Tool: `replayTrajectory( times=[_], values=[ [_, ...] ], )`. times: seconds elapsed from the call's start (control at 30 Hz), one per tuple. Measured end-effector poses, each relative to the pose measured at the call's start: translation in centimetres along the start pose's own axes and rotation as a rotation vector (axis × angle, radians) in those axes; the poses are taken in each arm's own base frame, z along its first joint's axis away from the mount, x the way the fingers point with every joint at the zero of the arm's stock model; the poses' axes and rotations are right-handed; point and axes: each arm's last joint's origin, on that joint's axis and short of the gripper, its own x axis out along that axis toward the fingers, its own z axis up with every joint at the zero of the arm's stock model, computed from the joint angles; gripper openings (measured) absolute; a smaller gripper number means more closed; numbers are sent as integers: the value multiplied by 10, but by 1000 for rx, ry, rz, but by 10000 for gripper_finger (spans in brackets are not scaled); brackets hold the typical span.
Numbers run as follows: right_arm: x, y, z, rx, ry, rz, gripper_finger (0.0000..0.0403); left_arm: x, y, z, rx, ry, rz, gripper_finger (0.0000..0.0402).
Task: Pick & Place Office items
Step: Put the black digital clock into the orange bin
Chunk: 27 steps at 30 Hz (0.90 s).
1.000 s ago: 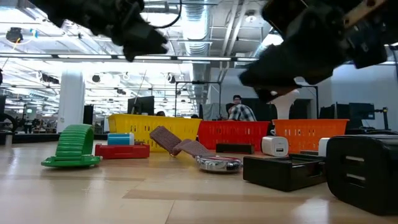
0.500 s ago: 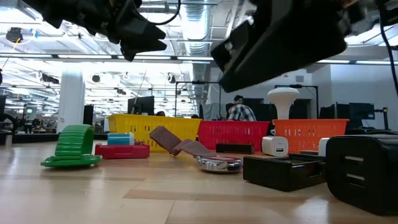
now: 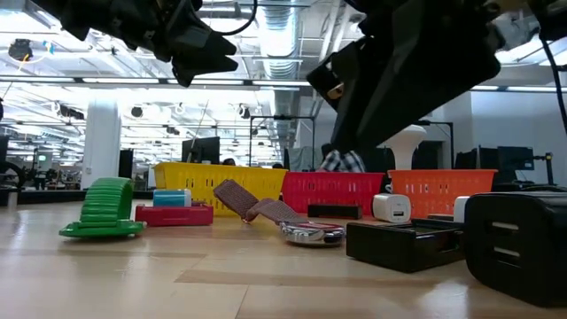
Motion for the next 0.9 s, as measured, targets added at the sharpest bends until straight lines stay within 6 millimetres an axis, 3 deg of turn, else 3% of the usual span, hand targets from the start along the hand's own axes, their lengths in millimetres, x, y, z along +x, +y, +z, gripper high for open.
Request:
replayTrajectory(
  times=[0.17, 0.4, 0.9],
  values=[
    [0, -1, -1, 6, 7, -2, 169, 0, 0, 0, 0, 0, 0, 158],
    [1, 12, -4, -20, 42, 5, 235, 0, 0, 0, 0, 0, 1, 158],
    [3, 12, -15, 40, 94, -3, 240, 0, 0, 0, 0, 0, 3, 158]
  ],
)
